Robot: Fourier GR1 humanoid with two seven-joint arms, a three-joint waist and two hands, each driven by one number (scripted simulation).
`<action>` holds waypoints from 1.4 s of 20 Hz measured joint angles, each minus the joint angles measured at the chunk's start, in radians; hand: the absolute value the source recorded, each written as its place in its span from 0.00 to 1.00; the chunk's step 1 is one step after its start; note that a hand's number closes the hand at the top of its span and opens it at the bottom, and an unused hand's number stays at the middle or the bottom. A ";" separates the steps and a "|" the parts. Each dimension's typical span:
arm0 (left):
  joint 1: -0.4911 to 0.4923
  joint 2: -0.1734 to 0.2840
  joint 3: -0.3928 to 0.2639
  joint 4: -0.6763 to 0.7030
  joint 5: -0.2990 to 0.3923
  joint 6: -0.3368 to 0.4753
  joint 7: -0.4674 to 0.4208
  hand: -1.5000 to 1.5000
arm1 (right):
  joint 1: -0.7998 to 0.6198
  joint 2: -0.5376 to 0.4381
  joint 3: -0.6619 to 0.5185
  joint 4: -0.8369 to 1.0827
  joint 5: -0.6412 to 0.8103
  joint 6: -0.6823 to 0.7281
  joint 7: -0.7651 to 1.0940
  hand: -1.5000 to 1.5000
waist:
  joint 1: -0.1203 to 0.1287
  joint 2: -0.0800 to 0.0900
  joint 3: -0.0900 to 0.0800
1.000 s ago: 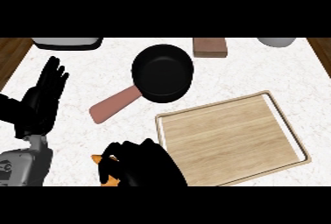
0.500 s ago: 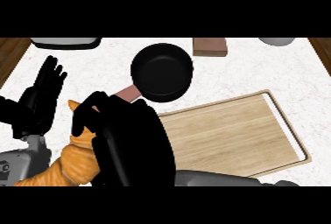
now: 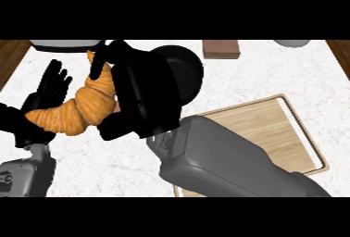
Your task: Pick the croissant from the tray and place it in the pot
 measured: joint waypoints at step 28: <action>-0.052 -0.010 -0.007 0.005 -0.007 -0.022 0.019 0.50 | -0.129 -0.001 -0.246 0.945 -0.142 -0.104 -0.636 0.00 | 0.055 0.022 0.001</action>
